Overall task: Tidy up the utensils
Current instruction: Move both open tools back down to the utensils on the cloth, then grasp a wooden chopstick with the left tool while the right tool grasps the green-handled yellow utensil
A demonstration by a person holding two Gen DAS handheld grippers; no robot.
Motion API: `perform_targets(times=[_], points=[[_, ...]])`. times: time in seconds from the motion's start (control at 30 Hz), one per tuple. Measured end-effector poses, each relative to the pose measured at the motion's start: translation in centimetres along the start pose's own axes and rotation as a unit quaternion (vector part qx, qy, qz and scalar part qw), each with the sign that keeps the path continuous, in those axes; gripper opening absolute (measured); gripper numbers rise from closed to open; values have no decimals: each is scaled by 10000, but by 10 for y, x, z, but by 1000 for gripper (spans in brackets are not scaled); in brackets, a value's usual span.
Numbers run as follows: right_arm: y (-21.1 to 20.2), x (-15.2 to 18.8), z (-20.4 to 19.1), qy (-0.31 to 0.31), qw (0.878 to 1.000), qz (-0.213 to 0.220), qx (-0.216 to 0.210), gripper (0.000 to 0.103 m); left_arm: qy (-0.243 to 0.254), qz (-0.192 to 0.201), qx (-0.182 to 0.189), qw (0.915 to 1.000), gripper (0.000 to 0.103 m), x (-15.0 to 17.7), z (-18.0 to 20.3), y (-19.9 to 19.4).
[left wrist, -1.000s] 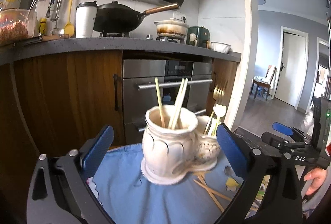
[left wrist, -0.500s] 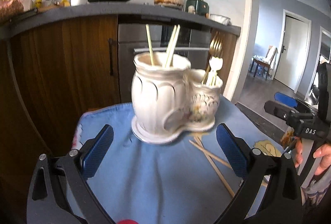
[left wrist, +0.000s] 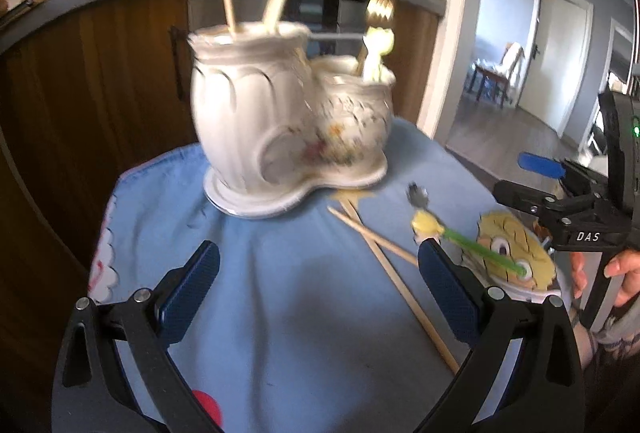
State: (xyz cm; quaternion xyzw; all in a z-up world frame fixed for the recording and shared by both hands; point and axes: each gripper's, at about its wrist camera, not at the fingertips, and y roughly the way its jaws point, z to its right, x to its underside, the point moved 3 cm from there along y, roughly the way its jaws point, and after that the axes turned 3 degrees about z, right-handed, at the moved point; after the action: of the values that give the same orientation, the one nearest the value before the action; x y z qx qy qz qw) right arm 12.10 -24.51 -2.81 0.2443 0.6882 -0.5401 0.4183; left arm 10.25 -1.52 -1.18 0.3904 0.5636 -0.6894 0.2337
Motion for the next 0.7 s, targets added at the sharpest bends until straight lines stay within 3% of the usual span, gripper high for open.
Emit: perform_targets(times=[0.27,0.43,0.7], points=[[11,15,-14,-406,9979,-355,-352,94,277,-422,154,9986,98,14,21,14],[20,22,-30,-749,9939,-563,-584,63,362,-570,276,9973,95,18,34,20],[37,27,-37,-790,9904,-863,-736,29,451,-978,470,9931,65,19,50,38]])
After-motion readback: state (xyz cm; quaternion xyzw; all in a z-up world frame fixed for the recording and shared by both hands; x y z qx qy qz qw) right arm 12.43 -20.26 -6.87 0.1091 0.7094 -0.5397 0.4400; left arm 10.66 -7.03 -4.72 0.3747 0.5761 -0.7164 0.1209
